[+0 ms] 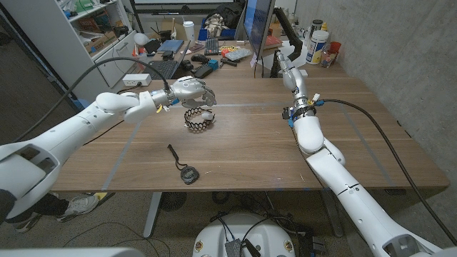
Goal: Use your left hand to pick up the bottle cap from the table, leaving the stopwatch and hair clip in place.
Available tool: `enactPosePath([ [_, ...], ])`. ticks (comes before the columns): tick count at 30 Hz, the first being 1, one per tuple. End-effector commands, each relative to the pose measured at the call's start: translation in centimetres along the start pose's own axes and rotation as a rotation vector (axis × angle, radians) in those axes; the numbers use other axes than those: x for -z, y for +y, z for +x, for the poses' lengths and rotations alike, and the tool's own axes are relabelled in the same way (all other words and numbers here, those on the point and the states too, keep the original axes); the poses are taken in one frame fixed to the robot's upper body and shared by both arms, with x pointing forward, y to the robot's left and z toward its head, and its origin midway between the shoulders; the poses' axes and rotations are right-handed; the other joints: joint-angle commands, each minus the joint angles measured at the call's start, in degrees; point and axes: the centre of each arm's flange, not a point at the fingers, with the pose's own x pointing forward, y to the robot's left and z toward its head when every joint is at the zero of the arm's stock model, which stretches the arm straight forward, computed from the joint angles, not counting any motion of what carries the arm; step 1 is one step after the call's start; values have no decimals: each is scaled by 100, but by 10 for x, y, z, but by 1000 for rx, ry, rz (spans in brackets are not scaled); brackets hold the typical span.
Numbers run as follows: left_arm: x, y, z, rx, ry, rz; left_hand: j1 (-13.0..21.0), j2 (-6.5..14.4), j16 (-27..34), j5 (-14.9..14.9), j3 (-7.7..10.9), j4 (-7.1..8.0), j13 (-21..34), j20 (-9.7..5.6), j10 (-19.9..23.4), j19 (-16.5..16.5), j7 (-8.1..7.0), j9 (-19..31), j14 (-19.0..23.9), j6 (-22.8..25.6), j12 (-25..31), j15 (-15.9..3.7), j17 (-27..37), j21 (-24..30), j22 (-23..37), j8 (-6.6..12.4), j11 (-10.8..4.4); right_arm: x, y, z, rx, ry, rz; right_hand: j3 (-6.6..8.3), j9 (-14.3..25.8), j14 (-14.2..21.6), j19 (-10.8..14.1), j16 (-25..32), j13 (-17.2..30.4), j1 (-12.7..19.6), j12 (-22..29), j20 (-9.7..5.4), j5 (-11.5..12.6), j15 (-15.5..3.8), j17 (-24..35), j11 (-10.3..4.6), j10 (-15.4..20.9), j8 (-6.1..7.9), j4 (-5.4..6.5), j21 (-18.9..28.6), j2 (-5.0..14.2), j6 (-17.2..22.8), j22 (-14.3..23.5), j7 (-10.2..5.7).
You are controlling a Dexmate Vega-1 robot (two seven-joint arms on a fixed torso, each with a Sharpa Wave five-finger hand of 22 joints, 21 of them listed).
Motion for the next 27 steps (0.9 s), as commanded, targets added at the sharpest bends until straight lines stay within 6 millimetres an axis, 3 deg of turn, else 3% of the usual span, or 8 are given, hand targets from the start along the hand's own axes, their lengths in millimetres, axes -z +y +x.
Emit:
enactPosePath([
  [1, 7, 5, 0, -35, 33, -14, 109, 131, 44, 28, 28, 12, 252, -551, 600, 27, 173, 27, 55, 211, 53, -463, 35, 48, 16, 35, -190, 1, 1, 2, -1, 1, -2, -27, 12, 40, -23, 4, 22, -55, -24, -27, 24, 40, 16, 10, 47, -23, 5, -23, -20, 19, 31, -28],
  [27, 12, 21, -2, -135, 87, -74, 119, 199, 45, 41, 35, 43, 276, -571, 723, 84, 242, 37, 119, 289, 62, -462, 103, 150, 6, 26, -191, 2, -1, -5, 7, 2, 4, -39, 11, 41, -25, 5, 22, -63, -24, -23, 28, 50, 16, 18, 51, -24, 6, -29, -24, 18, 30, -28],
])
